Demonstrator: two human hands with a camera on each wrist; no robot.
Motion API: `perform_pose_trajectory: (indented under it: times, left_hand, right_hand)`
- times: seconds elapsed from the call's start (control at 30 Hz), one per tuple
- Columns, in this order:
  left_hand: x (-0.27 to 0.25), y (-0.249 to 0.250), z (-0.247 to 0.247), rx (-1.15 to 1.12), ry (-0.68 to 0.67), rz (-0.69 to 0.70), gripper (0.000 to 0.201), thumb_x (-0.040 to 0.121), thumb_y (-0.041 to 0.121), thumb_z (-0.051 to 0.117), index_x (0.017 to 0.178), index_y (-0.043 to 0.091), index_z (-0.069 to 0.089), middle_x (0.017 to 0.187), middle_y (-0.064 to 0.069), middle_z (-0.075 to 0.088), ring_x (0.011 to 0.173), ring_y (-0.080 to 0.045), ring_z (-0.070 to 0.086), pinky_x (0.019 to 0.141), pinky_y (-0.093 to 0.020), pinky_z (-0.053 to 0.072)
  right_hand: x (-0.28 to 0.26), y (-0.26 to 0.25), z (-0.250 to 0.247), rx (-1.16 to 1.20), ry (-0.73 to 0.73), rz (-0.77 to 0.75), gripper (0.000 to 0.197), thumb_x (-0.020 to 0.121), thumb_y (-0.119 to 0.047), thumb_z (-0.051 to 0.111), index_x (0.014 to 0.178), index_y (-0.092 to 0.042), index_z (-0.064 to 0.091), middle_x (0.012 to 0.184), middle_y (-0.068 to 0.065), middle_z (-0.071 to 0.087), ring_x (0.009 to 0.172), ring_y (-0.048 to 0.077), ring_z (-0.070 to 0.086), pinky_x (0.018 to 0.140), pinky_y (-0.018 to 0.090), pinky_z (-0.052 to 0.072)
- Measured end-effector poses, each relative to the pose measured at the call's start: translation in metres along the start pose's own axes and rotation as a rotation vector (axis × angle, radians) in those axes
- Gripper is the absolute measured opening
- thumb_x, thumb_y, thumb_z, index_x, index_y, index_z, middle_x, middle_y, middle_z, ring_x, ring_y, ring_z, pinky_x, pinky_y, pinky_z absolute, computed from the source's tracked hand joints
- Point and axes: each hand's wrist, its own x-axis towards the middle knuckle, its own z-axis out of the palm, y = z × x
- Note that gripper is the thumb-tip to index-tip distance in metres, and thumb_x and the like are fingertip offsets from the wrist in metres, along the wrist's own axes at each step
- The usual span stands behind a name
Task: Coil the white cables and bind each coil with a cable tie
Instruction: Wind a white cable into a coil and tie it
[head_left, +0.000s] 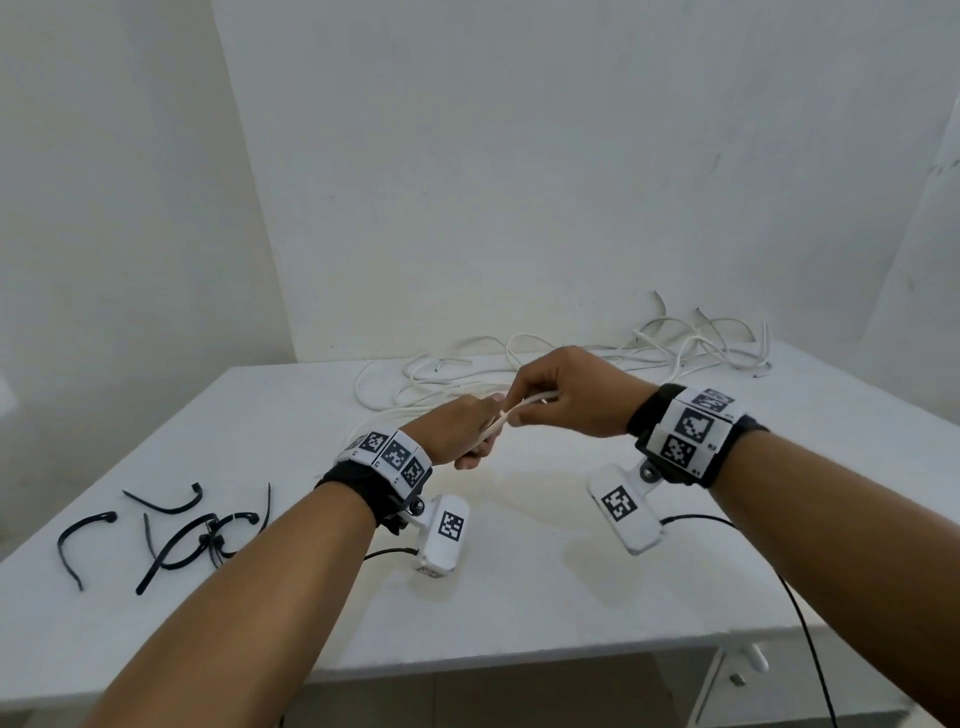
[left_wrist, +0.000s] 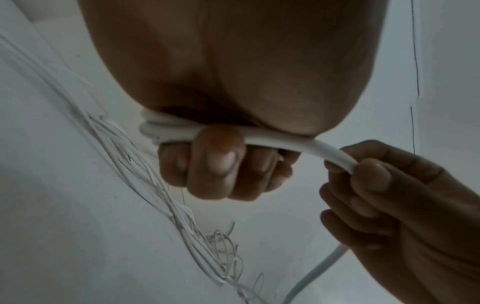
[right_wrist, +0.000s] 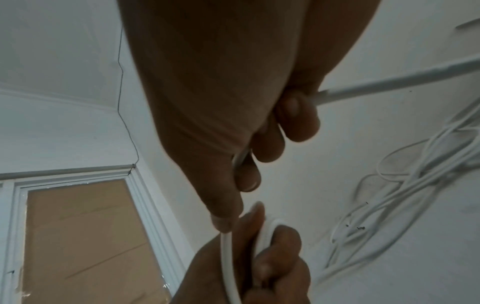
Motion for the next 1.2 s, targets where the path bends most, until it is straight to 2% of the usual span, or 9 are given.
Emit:
perform_pose_trajectory:
  times: [0.23,0.4,0.63,0.73,0.8,0.87,1.0,1.1,1.2]
  left_hand:
    - [-0.004,0.014,0.004,-0.374,-0.087,0.029,0.063,0.102,0.056,0.017,0.065,0.012,0.042,0.055,-0.003,0.029,0.041,-0.014,0.023,0.039,-0.02,0.023]
    - [-0.01,0.02,0.001,-0.355,-0.089,0.106,0.052,0.093,0.06,0.028,0.071,0.015,0.04,0.054,-0.004,0.051,0.042,-0.014,0.023,0.054,-0.033,0.015]
    - [-0.024,0.039,-0.002,-0.491,-0.153,0.163,0.047,0.09,0.057,0.032,0.07,0.015,0.034,0.052,0.004,0.026,0.045,-0.008,0.017,0.042,-0.018,0.014]
    - [-0.031,0.048,-0.003,-0.512,-0.204,0.208,0.046,0.092,0.053,0.03,0.067,0.014,0.034,0.049,0.005,0.026,0.043,-0.007,0.016,0.041,-0.018,0.014]
    - [-0.035,0.055,-0.003,-0.545,-0.248,0.247,0.044,0.093,0.048,0.029,0.064,0.015,0.036,0.048,0.004,0.026,0.042,-0.006,0.017,0.041,-0.02,0.012]
    - [-0.036,0.061,-0.003,-0.579,-0.274,0.297,0.043,0.094,0.043,0.029,0.063,0.015,0.037,0.047,0.004,0.025,0.041,-0.006,0.016,0.041,-0.022,0.01]
    - [-0.034,0.067,-0.005,-0.576,-0.18,0.382,0.042,0.097,0.039,0.025,0.064,0.016,0.038,0.047,0.004,0.027,0.042,-0.009,0.015,0.041,-0.023,0.011]
    - [-0.031,0.067,-0.005,-0.55,-0.043,0.386,0.045,0.104,0.038,0.02,0.069,0.015,0.035,0.049,0.005,0.029,0.041,-0.01,0.017,0.043,-0.022,0.012]
    - [-0.025,0.068,-0.004,-0.544,0.07,0.379,0.043,0.101,0.043,0.026,0.069,0.015,0.035,0.051,0.004,0.029,0.042,-0.011,0.019,0.043,-0.025,0.013]
  right_hand:
    - [0.007,0.007,-0.014,0.159,0.119,-0.004,0.008,0.08,-0.024,0.081,0.086,-0.019,0.078,0.077,-0.005,0.074,0.072,0.011,0.067,0.068,0.024,0.05]
    - [0.013,0.01,-0.017,0.255,0.162,-0.068,0.012,0.081,-0.024,0.08,0.088,-0.014,0.077,0.08,-0.004,0.076,0.075,0.012,0.069,0.072,0.022,0.052]
    - [0.02,0.01,-0.02,0.439,0.149,-0.094,0.01,0.085,-0.018,0.077,0.089,-0.009,0.077,0.071,-0.009,0.072,0.06,0.005,0.059,0.062,0.016,0.044]
    - [0.021,0.015,-0.019,0.638,0.152,-0.035,0.034,0.079,-0.036,0.079,0.091,-0.004,0.076,0.059,-0.006,0.057,0.05,0.011,0.037,0.048,0.022,0.031]
    - [0.02,0.017,-0.013,0.776,0.131,-0.016,0.06,0.077,-0.041,0.076,0.096,0.015,0.064,0.056,-0.005,0.051,0.047,0.01,0.03,0.046,0.021,0.026]
    - [0.017,0.016,-0.002,0.879,0.094,-0.017,0.065,0.08,-0.041,0.068,0.089,0.022,0.055,0.05,-0.007,0.041,0.045,0.008,0.025,0.045,0.019,0.024]
    - [0.013,0.016,0.017,0.939,0.133,0.051,0.044,0.097,-0.03,0.051,0.073,0.005,0.057,0.047,-0.006,0.041,0.042,0.009,0.026,0.045,0.021,0.023]
    - [0.008,0.018,0.027,0.669,0.181,0.081,0.044,0.105,-0.025,0.045,0.069,-0.001,0.057,0.048,-0.004,0.047,0.043,0.015,0.034,0.049,0.027,0.029]
    - [0.001,0.015,0.037,0.371,0.146,0.097,0.048,0.101,-0.039,0.044,0.062,-0.015,0.059,0.051,0.0,0.053,0.046,0.013,0.044,0.053,0.027,0.038]
